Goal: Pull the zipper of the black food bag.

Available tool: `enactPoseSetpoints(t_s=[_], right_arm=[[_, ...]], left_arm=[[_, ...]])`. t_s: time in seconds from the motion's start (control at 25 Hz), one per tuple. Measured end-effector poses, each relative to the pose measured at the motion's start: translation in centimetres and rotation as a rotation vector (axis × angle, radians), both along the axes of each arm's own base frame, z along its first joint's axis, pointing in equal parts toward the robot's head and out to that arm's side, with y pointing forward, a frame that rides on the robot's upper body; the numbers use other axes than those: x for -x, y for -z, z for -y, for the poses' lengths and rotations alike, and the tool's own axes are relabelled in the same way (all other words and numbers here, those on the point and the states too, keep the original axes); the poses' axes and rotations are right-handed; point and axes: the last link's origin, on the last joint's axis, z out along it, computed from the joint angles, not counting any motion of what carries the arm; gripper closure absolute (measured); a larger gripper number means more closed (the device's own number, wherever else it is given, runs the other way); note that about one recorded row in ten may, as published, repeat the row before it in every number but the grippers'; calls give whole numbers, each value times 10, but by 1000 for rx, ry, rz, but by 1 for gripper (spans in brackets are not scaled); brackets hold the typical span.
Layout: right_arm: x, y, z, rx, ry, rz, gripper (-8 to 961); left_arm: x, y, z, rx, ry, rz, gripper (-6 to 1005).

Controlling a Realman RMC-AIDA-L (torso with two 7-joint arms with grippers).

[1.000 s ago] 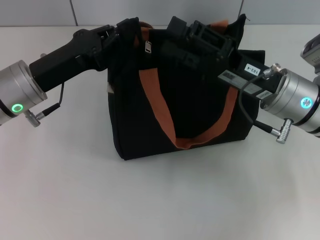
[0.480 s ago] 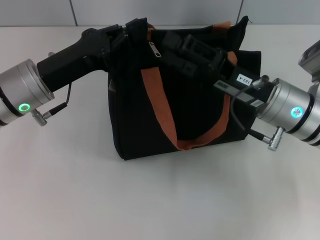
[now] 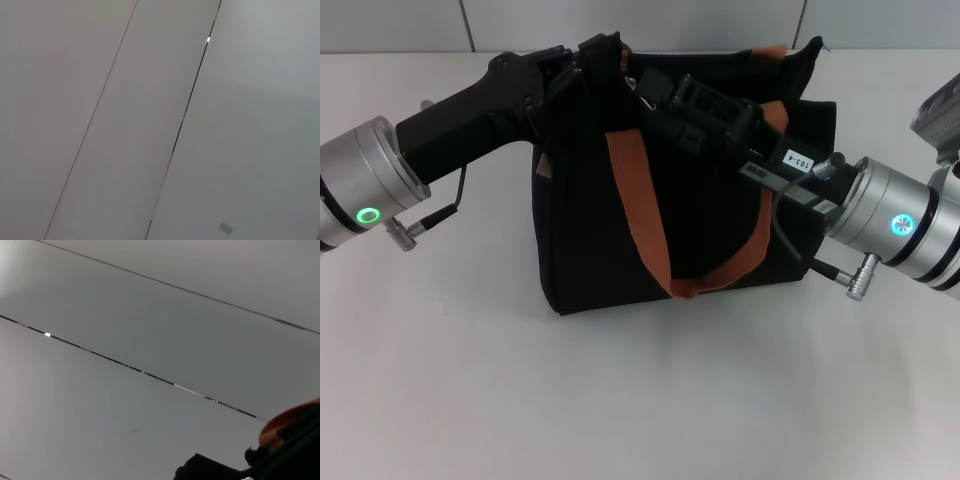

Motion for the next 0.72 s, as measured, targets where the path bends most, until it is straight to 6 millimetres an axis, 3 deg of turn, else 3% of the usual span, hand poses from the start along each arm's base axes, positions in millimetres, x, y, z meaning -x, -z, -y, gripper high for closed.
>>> enactPoseSetpoints(t_s=[0.72], right_arm=[[4, -1, -4, -9, -1, -6, 198]], left_arm=[[0, 0, 0, -1, 1, -2, 956]])
